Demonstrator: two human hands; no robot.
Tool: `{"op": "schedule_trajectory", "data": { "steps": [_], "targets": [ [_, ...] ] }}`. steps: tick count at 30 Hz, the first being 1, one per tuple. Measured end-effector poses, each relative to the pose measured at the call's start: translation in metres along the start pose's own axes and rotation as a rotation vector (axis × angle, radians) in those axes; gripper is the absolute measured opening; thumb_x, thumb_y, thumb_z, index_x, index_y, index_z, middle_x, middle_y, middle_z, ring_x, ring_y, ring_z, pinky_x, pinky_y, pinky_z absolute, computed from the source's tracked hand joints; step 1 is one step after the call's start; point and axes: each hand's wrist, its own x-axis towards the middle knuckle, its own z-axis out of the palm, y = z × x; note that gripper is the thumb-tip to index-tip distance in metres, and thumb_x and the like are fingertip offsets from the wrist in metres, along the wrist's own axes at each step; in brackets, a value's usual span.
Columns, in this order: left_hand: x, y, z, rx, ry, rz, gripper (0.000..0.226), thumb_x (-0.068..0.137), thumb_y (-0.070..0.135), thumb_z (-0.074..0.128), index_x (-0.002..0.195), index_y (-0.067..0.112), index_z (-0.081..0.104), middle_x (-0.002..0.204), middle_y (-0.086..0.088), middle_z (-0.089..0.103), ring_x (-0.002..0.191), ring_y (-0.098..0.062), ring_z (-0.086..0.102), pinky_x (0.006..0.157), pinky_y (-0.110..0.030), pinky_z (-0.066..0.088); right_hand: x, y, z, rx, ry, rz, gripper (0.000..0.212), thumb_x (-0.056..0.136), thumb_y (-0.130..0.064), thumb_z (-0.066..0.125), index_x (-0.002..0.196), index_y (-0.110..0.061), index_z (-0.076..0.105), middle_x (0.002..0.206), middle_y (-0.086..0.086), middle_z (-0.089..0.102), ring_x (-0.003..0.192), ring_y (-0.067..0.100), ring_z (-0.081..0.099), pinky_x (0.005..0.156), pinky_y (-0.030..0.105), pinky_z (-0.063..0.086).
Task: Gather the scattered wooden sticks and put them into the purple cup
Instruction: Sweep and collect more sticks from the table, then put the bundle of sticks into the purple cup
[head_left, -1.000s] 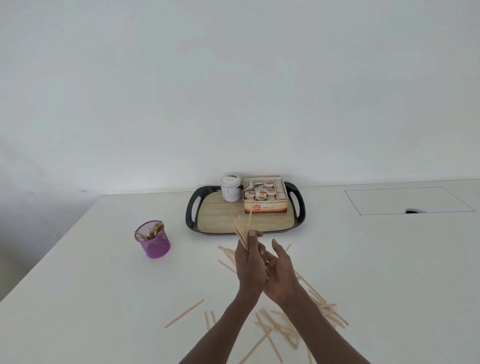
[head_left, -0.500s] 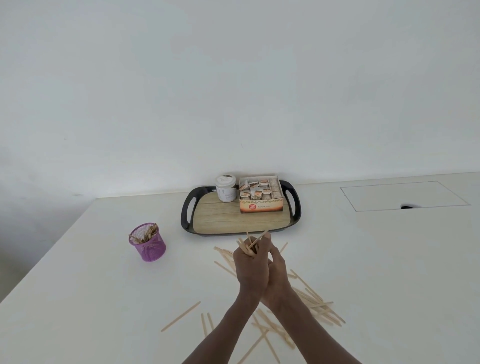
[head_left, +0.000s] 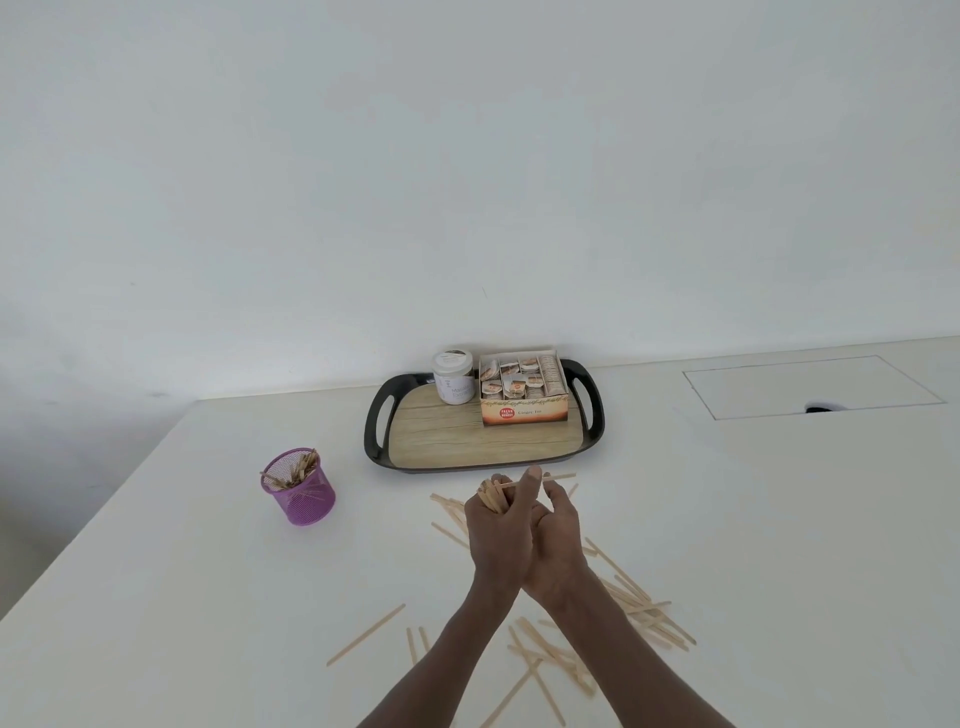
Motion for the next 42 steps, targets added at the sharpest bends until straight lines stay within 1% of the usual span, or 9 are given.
{"op": "schedule_trajectory", "data": {
  "steps": [4, 11, 15, 18, 22, 24, 27, 32, 42],
  "targets": [
    [0.002, 0.002, 0.0, 0.039, -0.017, 0.026, 0.044, 0.085, 0.031, 0.074, 0.05, 0.018, 0.052, 0.05, -0.005, 0.05, 0.049, -0.015, 0.051, 0.053, -0.024, 0.049, 0.001, -0.001, 0.01, -0.102, 0.028, -0.01, 0.056, 0.095, -0.055, 0.04, 0.107, -0.004, 0.061, 0.089, 0.012, 0.061, 0.086, 0.025, 0.067, 0.078, 0.036, 0.057],
    [0.005, 0.002, -0.001, 0.066, -0.029, 0.056, 0.044, 0.082, 0.031, 0.074, 0.05, 0.016, 0.05, 0.05, -0.002, 0.046, 0.05, -0.012, 0.048, 0.053, -0.022, 0.049, -0.002, 0.005, 0.009, 0.042, 0.019, 0.003, 0.065, 0.1, -0.053, 0.03, 0.095, -0.004, 0.073, 0.087, 0.012, 0.069, 0.086, 0.025, 0.071, 0.076, 0.036, 0.057],
    [0.005, -0.005, -0.006, 0.137, -0.036, 0.029, 0.046, 0.082, 0.031, 0.072, 0.046, 0.02, 0.046, 0.054, -0.004, 0.047, 0.053, -0.015, 0.052, 0.056, -0.035, 0.053, -0.004, 0.007, 0.017, -0.076, 0.018, 0.003, 0.053, 0.092, -0.044, 0.04, 0.097, -0.004, 0.073, 0.095, 0.01, 0.068, 0.084, 0.022, 0.07, 0.075, 0.032, 0.057],
    [0.004, -0.006, -0.01, 0.14, -0.011, 0.013, 0.041, 0.083, 0.025, 0.068, 0.048, 0.022, 0.045, 0.061, -0.009, 0.044, 0.056, -0.017, 0.049, 0.057, -0.033, 0.05, -0.005, 0.006, 0.02, -0.162, 0.054, 0.009, 0.046, 0.091, -0.042, 0.042, 0.1, -0.004, 0.067, 0.093, 0.011, 0.065, 0.085, 0.023, 0.067, 0.076, 0.034, 0.056],
    [0.004, -0.009, -0.023, 0.124, -0.06, 0.047, 0.028, 0.083, 0.013, 0.06, 0.055, 0.014, 0.059, 0.052, -0.01, 0.05, 0.052, -0.013, 0.05, 0.049, -0.026, 0.045, -0.007, -0.008, 0.024, -0.503, 0.118, -0.13, 0.054, 0.101, -0.042, 0.041, 0.101, 0.002, 0.072, 0.094, 0.018, 0.071, 0.09, 0.027, 0.068, 0.09, 0.04, 0.051],
    [0.005, -0.013, -0.031, 0.172, -0.042, 0.064, 0.044, 0.086, 0.005, 0.06, 0.047, 0.02, 0.048, 0.043, 0.007, 0.039, 0.043, -0.005, 0.036, 0.042, -0.02, 0.034, -0.009, -0.019, 0.031, -0.744, 0.163, -0.297, 0.05, 0.102, -0.039, 0.045, 0.095, -0.001, 0.076, 0.095, 0.019, 0.075, 0.089, 0.026, 0.069, 0.086, 0.038, 0.052],
    [0.009, -0.018, -0.043, 0.231, 0.006, 0.072, 0.053, 0.083, 0.005, 0.063, 0.049, 0.021, 0.025, 0.048, 0.008, 0.021, 0.046, -0.009, 0.02, 0.042, -0.023, 0.023, -0.016, -0.034, 0.051, -1.184, 0.086, -0.47, 0.039, 0.096, -0.046, 0.055, 0.089, -0.015, 0.078, 0.092, 0.003, 0.077, 0.083, 0.011, 0.069, 0.077, 0.029, 0.053],
    [0.016, -0.03, -0.063, 0.327, -0.017, 0.121, 0.049, 0.086, 0.011, 0.065, 0.05, 0.017, 0.033, 0.043, 0.009, 0.027, 0.043, -0.009, 0.023, 0.041, -0.023, 0.022, -0.02, -0.036, 0.083, -1.793, -0.115, -0.359, 0.038, 0.079, -0.058, 0.07, 0.107, -0.033, 0.073, 0.095, -0.021, 0.073, 0.087, -0.006, 0.066, 0.075, 0.014, 0.049],
    [0.028, -0.038, -0.097, 0.44, -0.011, 0.229, 0.028, 0.069, 0.014, 0.045, 0.047, 0.031, 0.044, 0.039, 0.009, 0.04, 0.042, -0.008, 0.031, 0.041, -0.018, 0.022, -0.015, 0.014, 0.106, -2.135, -0.182, -0.421, 0.014, 0.083, -0.007, 0.069, 0.091, -0.012, 0.079, 0.088, 0.002, 0.076, 0.083, 0.013, 0.069, 0.08, 0.032, 0.059]
  ]
}}
